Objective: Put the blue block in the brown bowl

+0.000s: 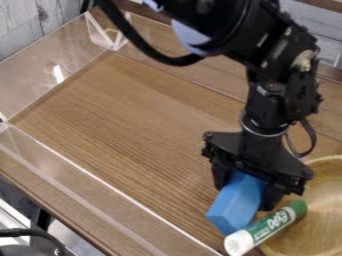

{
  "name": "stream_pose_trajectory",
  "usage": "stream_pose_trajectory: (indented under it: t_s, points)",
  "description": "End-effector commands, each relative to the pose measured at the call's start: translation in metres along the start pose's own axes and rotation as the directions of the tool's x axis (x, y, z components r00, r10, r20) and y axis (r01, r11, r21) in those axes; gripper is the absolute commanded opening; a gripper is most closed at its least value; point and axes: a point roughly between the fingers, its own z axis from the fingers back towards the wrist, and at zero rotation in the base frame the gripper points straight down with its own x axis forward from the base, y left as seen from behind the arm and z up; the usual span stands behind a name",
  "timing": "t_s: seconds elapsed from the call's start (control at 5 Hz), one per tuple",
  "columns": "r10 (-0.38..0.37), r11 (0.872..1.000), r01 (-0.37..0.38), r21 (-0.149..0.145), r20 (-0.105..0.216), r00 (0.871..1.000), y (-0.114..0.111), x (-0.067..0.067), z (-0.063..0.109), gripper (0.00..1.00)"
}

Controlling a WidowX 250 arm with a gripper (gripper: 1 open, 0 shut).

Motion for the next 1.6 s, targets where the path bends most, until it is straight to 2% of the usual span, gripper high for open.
stream_pose_trajectory:
  t_s: [0.0,1.4]
  points:
    - [-0.001,0.999,0.004,-0.035,0.073,0.997,-0.0029,0.0148,0.0186,0.00]
    - [-0.016,0.999,0.019,-0.035,0.082,0.996,0.0051,0.0241,0.0135,0.00]
